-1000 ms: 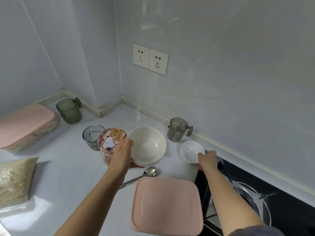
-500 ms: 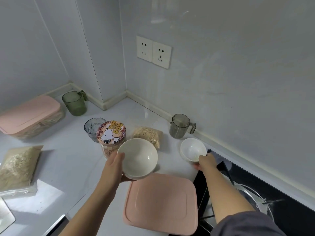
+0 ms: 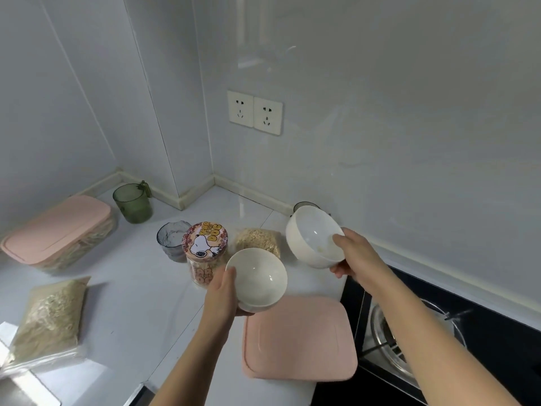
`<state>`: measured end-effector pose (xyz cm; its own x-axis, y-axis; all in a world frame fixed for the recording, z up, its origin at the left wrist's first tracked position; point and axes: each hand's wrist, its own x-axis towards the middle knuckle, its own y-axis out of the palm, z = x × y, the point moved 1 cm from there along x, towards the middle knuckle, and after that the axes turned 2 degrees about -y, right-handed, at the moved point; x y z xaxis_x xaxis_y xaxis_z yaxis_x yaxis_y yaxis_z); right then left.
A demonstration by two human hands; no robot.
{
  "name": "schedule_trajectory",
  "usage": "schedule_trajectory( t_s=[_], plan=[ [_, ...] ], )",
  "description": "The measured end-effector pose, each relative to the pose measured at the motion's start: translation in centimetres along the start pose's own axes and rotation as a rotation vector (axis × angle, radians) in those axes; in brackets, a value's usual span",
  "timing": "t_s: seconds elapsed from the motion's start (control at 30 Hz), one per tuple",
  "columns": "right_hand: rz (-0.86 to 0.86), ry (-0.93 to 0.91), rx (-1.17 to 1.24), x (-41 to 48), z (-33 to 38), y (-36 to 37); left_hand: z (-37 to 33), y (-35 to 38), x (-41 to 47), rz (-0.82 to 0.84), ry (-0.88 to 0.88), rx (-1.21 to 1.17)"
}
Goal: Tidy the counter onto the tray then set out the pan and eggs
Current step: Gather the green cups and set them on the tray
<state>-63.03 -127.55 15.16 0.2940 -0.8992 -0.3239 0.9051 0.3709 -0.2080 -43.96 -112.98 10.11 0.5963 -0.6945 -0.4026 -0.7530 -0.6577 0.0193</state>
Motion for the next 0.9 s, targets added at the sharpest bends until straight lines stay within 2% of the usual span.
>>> schedule_trajectory(
  t_s=[0.1,0.23,0.53,0.67,0.77,0.9],
  plan=[
    [0.079,-0.032,-0.032,-3.4,1.1,2.4,-0.3,-0.7,-0.5,0.084,0.022,0.027],
    [0.093,-0.048,-0.103,-6.5,0.8,6.4,-1.3,-2.7,-1.2,0.179,0.038,0.003],
    [-0.005,-0.059,-0.107,-10.1,0.1,13.4,-1.9,-8.1,-1.8,0.268,0.050,0.087],
    [0.057,0.120,-0.019,-11.6,-0.6,15.5,-1.4,-10.1,-1.7,0.320,0.055,0.084],
    [0.092,0.330,0.239,-12.4,-1.6,17.1,-0.9,-11.0,-1.2,0.388,0.055,0.120],
    [0.063,0.349,0.380,-12.8,-2.7,17.8,-1.0,-11.4,-1.0,0.468,0.012,0.136]
  ],
)
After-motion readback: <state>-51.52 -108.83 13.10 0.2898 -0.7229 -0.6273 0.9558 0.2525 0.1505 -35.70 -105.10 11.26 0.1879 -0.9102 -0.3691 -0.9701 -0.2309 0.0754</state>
